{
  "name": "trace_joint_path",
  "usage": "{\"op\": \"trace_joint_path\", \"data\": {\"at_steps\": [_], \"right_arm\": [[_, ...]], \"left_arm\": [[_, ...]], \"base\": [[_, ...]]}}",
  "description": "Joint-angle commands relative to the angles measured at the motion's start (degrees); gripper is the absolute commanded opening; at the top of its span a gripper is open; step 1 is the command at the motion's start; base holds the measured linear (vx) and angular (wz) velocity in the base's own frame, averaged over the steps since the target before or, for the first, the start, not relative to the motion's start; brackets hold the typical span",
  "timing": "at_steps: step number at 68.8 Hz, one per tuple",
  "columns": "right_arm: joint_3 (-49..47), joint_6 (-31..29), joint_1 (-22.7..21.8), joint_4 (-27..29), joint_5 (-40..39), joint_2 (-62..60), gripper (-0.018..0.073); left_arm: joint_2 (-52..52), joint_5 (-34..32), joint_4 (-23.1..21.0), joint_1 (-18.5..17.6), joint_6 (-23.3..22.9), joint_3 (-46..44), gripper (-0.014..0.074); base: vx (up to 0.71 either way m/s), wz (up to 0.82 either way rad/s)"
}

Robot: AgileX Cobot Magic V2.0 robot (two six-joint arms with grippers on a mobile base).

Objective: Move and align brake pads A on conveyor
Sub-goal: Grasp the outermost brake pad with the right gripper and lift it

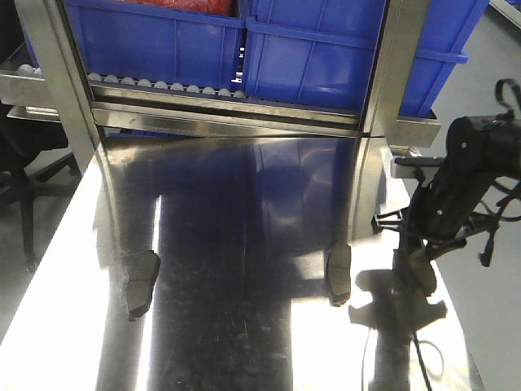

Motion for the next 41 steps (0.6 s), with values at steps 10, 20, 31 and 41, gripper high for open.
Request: {"op": "trace_joint_path", "data": {"at_steps": [10, 20, 31, 41], "right_arm": [[5.2, -0.6, -0.2, -1.2, -9.3, -14.2, -0.0005], [9.5, -0.6, -0.2, -1.6, -11.9, -23.3, -0.0006], [14.7, -0.9, 0.0, -1.6, -15.1, -34.7, -0.0006], [20.4, -2.4, 0.0, -1.6, -19.0, -45.9, -0.0006]], "left_arm": [[-0.2, -5.4, -0.6, -0.2, -0.6, -1.8, -0.0006], [-0.2, -5.4, -0.6, -0.2, -0.6, -1.8, -0.0006], [-0.2, -5.4, -0.6, -0.2, -0.6, -1.8, -0.0006], [-0.2, -5.4, -0.6, -0.2, -0.6, -1.8, -0.0006]], "base": [[0.0, 0.0], [0.0, 0.0], [0.0, 0.0], [0.0, 0.0]]}}
